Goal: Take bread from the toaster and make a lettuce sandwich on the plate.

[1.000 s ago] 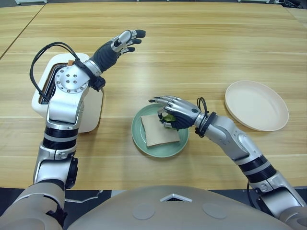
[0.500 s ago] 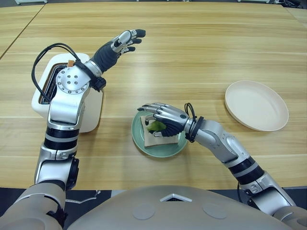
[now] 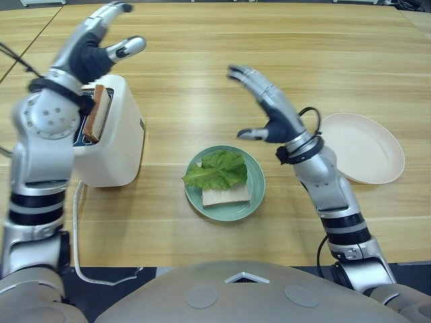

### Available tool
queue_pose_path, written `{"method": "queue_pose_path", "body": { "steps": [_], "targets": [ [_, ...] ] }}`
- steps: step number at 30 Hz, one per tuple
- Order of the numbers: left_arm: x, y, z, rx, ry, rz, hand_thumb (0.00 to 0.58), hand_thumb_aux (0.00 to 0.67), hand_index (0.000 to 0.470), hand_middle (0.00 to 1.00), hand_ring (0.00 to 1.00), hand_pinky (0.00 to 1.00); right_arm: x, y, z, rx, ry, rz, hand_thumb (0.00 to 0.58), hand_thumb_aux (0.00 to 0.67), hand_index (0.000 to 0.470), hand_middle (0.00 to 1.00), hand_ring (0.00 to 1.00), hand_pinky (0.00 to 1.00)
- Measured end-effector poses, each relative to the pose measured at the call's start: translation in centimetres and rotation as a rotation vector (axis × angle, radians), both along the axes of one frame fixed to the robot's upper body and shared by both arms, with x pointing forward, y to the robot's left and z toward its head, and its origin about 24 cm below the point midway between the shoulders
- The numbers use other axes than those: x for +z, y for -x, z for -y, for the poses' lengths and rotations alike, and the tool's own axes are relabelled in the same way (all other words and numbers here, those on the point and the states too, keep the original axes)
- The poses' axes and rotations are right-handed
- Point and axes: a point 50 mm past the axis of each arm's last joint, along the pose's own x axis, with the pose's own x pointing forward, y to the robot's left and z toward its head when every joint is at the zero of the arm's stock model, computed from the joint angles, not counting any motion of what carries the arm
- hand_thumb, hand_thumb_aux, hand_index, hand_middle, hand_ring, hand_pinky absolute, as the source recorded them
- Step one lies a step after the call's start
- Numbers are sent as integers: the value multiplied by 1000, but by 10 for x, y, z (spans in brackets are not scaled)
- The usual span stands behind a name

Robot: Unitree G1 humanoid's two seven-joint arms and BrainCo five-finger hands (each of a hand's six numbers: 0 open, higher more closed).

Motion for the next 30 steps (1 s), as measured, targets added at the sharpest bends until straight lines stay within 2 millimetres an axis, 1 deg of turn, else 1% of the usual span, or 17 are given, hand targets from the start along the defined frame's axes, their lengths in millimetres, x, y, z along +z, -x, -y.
{"method": "queue_pose_path", "body": {
  "steps": [1,2,5,8,12,13,14,15,16,17,26,30],
  "targets": [
    [-3,5,-12,80,-91,-43,0,0,0,0,0,0,3,-1,6,-30,-29,11,0,0,0,0,0,0],
    [-9,9,-19,119,-146,-99,0,0,0,0,0,0,3,-2,7,-36,-41,11,0,0,0,0,0,0],
    [-30,18,-33,193,-245,-273,0,0,0,0,0,0,-3,-4,7,-50,-50,-8,0,0,0,0,0,0],
    [-33,23,-41,232,-276,-348,0,0,0,0,0,0,-8,-6,6,-57,-48,-24,0,0,0,0,0,0],
    [-37,26,-44,249,-306,-409,0,0,0,0,0,0,-13,-7,4,-61,-42,-32,0,0,0,0,0,0],
    [-37,26,-44,250,-312,-414,40,24,17,0,0,0,-15,-7,4,-61,-41,-36,0,0,0,0,0,0],
    [-38,26,-44,250,-316,-422,415,313,219,0,0,0,-15,-7,3,-62,-41,-37,0,0,0,0,0,0],
    [-40,26,-44,248,-319,-434,501,423,297,0,0,0,-16,-8,3,-64,-38,-38,0,0,0,0,0,0],
    [-42,25,-44,246,-320,-443,576,615,431,0,0,0,-17,-8,3,-65,-38,-38,0,0,0,0,0,0],
    [-43,25,-44,243,-321,-450,580,670,470,0,0,0,-17,-8,3,-68,-35,-37,0,0,0,0,0,0],
    [-40,21,-40,223,-293,-429,580,670,470,0,0,0,-23,-10,4,-80,-30,-41,0,0,0,0,0,0],
    [-36,15,-36,174,-257,-386,580,670,470,0,0,0,-25,-10,4,-91,-21,-40,0,0,0,0,0,0]
  ]
}}
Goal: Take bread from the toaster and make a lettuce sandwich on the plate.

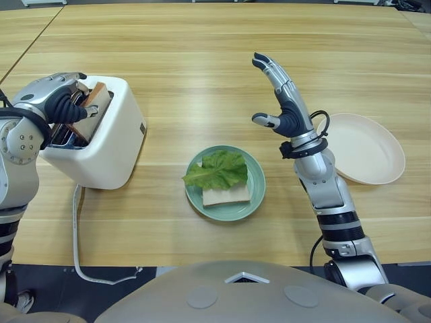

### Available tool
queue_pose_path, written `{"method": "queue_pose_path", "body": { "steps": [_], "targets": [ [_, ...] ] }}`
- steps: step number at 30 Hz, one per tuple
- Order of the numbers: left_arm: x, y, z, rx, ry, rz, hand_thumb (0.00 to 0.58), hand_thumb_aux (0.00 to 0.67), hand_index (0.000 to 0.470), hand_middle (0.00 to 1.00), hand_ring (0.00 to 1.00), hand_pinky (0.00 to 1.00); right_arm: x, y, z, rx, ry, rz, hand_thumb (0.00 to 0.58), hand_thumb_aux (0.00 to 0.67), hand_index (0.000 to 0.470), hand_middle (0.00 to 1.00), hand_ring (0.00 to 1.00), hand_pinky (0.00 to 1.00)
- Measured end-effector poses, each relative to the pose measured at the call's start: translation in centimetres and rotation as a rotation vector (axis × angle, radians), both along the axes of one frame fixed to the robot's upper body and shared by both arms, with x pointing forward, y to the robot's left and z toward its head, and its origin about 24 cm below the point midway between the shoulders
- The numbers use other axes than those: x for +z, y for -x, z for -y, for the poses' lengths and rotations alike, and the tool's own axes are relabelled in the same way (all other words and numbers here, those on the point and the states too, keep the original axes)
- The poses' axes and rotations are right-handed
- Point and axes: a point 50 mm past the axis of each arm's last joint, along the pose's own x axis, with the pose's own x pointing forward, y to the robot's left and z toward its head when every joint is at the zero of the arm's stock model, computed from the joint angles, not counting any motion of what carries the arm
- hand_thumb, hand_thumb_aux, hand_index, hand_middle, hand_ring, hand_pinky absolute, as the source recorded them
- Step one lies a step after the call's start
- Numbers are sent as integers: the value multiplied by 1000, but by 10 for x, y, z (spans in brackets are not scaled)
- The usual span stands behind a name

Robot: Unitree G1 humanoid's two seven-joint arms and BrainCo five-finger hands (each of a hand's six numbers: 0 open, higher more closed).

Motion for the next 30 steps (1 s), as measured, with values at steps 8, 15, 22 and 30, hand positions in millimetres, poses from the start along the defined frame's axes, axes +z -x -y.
{"method": "queue_pose_path", "body": {
  "steps": [8,15,22,30],
  "targets": [
    [79,3,9,-137,173,365,580,670,470,0,0,0,-1,0,-1,-2,-1,8,0,0,0,0,0,0],
    [75,5,25,-370,515,177,580,670,470,0,0,0,-3,-2,0,-18,-13,6,0,0,0,0,0,0],
    [12,-22,77,-608,925,-328,580,670,470,0,0,0,7,-16,32,-144,-27,38,0,0,0,0,0,0],
    [-62,-44,140,-681,1004,-707,580,670,470,0,0,0,21,-14,60,-193,-17,68,0,0,0,0,0,0]
  ]
}}
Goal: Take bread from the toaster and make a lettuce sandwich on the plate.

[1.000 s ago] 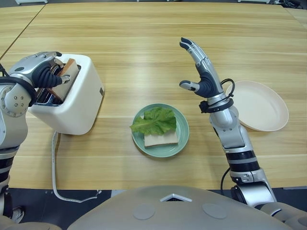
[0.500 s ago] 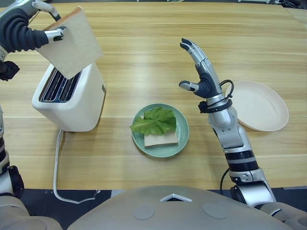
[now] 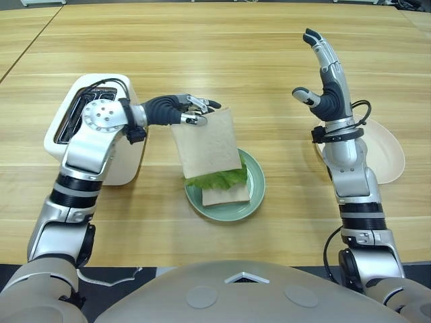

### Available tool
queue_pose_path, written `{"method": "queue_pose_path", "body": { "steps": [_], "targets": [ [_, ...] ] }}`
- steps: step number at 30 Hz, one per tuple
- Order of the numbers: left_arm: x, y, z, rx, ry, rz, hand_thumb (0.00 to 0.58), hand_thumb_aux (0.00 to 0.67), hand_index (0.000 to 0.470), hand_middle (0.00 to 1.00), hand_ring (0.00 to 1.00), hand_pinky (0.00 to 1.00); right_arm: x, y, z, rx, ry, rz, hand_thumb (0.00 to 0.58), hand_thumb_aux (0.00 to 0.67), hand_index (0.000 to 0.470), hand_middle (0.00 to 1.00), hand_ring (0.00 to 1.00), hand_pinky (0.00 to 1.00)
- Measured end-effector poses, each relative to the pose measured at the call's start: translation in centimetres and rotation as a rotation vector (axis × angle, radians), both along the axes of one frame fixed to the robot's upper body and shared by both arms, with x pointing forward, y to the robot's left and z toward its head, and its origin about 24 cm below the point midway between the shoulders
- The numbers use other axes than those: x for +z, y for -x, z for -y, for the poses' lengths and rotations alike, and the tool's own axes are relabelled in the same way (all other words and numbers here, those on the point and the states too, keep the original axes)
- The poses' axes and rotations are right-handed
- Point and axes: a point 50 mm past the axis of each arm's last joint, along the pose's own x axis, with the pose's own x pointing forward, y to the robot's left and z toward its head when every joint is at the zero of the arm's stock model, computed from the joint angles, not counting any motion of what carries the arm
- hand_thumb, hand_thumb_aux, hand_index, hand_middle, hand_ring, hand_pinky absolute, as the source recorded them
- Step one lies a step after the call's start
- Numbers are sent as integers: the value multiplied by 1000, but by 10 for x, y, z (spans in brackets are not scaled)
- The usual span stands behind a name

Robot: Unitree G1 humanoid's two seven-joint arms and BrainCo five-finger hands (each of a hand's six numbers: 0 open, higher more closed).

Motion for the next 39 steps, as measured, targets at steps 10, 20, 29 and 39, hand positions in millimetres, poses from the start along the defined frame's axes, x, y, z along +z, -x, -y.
{"method": "queue_pose_path", "body": {
  "steps": [10,20,29,39],
  "targets": [
    [-58,-9,24,-49,-67,-100,580,670,470,0,0,0,-15,21,-17,271,120,-135,0,0,0,0,0,0],
    [-80,-9,41,-47,-52,-73,580,670,470,0,0,0,-46,54,-34,578,383,-372,0,0,0,0,0,0],
    [-95,-6,40,-40,-107,-75,580,670,470,0,0,0,-86,75,-55,756,508,-587,0,0,0,0,0,0],
    [-96,-4,40,-49,-112,-65,580,670,470,0,0,0,-98,87,-73,846,531,-645,0,0,0,0,0,0]
  ]
}}
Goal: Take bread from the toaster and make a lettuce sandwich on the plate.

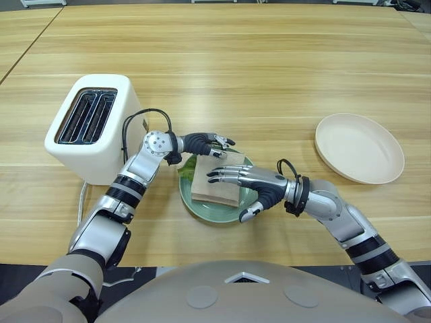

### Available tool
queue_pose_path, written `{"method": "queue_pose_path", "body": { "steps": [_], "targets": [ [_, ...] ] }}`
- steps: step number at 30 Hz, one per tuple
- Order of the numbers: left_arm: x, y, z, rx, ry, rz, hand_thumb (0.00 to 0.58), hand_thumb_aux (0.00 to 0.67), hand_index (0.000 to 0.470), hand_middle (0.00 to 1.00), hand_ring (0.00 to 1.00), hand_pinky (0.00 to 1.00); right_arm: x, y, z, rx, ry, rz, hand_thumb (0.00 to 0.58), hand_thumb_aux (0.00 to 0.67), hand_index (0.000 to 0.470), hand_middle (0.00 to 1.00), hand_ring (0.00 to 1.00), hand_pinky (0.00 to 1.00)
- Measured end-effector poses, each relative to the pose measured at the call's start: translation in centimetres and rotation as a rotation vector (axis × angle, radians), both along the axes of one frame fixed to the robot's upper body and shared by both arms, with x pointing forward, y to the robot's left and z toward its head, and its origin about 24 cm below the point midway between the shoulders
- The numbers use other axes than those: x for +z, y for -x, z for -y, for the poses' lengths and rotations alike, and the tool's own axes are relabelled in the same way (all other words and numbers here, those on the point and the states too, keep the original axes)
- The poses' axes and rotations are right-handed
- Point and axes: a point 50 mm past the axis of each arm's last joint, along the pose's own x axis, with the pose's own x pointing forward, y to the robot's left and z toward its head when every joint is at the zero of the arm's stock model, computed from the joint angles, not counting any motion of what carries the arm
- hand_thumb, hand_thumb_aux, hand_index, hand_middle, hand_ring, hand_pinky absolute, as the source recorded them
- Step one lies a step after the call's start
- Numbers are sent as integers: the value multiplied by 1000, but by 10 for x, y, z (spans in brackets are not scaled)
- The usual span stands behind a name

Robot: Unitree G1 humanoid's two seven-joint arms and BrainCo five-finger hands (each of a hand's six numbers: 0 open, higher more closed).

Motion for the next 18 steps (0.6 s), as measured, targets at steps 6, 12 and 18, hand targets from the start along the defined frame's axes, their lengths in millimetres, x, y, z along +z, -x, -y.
{"method": "queue_pose_path", "body": {
  "steps": [6,12,18],
  "targets": [
    [-3,2,0,4,-14,2,415,313,219,0,0,0,-5,5,-4,38,62,2,0,0,0,0,0,0],
    [30,-15,-7,147,129,131,0,0,0,0,0,0,-11,9,-9,75,100,-11,0,0,0,0,0,0],
    [97,-24,-26,262,394,367,275,184,129,0,0,0,-12,8,-10,78,102,-11,0,0,0,0,0,0]
  ]
}}
